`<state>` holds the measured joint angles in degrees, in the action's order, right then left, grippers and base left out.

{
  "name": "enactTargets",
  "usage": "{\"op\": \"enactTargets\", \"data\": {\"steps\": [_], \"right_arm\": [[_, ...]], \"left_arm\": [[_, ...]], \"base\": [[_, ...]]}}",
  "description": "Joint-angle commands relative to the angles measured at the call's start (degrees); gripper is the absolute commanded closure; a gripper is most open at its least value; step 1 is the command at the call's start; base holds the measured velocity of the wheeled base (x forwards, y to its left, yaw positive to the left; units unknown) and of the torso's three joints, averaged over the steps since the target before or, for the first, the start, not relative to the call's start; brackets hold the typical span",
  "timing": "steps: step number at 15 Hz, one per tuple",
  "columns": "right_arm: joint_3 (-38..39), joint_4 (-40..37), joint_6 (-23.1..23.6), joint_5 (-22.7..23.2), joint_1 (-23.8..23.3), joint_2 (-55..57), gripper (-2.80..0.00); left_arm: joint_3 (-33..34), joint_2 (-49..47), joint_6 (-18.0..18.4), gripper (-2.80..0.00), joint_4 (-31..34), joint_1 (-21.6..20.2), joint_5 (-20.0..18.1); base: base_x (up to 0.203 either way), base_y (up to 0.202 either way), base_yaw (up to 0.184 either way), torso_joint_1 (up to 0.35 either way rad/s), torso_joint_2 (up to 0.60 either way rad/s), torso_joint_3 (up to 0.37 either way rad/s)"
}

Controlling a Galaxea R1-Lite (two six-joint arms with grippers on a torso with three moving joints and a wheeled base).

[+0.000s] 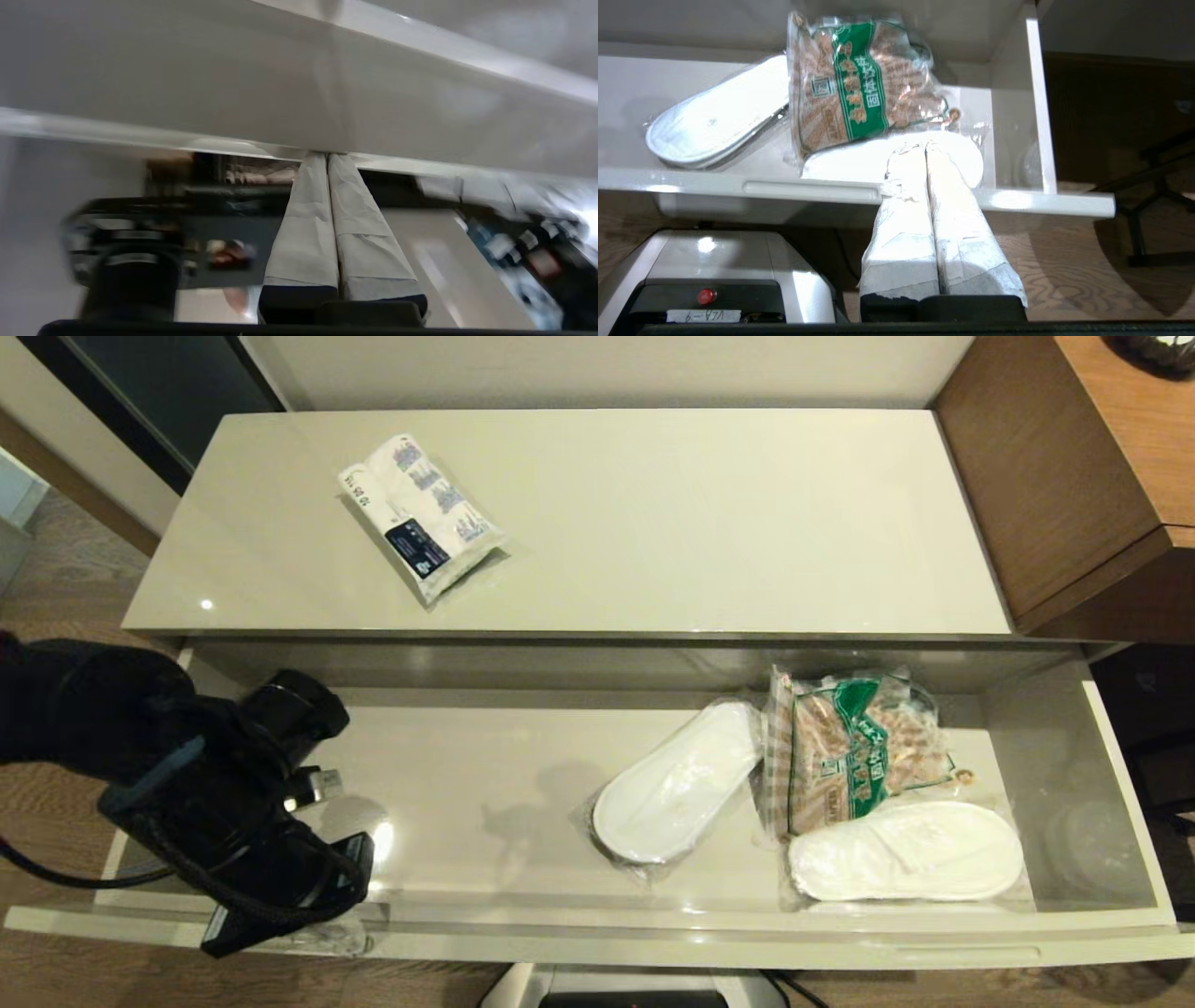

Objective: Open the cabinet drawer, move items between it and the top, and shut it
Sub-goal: Open the drawer, then pick up the tissue on the table

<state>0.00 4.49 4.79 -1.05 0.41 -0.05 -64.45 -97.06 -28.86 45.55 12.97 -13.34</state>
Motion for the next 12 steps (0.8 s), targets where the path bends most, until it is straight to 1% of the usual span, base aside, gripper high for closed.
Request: {"op": "enactTargets", "data": {"steps": [1, 3, 6, 9, 11, 12], "right_arm": [[0.0, 0.1, 0.0, 0.0, 0.0, -0.7, 0.0], [0.0, 0.1, 0.0, 0.0, 0.0, -0.7, 0.0], [0.0, 0.1, 0.0, 0.0, 0.0, -0.7, 0.0], [0.0, 0.1, 0.0, 0.0, 0.0, -0.7, 0.0], [0.0, 0.1, 0.0, 0.0, 0.0, -0.7, 0.0], [0.0, 0.1, 0.0, 0.0, 0.0, -0.7, 0.0]], "left_arm": [[-0.4, 5.3, -0.2, 0.0, 2.9, -0.1, -1.8], [0.0, 10.9, -0.5, 0.0, 2.5, -0.1, -1.9], [0.9, 16.1, -1.0, 0.0, 2.3, -0.1, -2.5], [1.9, 22.6, -1.6, 0.0, 2.8, 0.0, -4.2], [2.2, 23.2, -1.9, 0.0, 3.0, 0.0, -4.4], [2.6, 25.4, -2.1, 0.0, 3.3, 0.0, -4.3]], "base": [[0.0, 0.0, 0.0, 0.0, 0.0, 0.0], [0.0, 0.0, 0.0, 0.0, 0.0, 0.0], [0.0, 0.0, 0.0, 0.0, 0.0, 0.0], [0.0, 0.0, 0.0, 0.0, 0.0, 0.0], [0.0, 0.0, 0.0, 0.0, 0.0, 0.0], [0.0, 0.0, 0.0, 0.0, 0.0, 0.0]]}}
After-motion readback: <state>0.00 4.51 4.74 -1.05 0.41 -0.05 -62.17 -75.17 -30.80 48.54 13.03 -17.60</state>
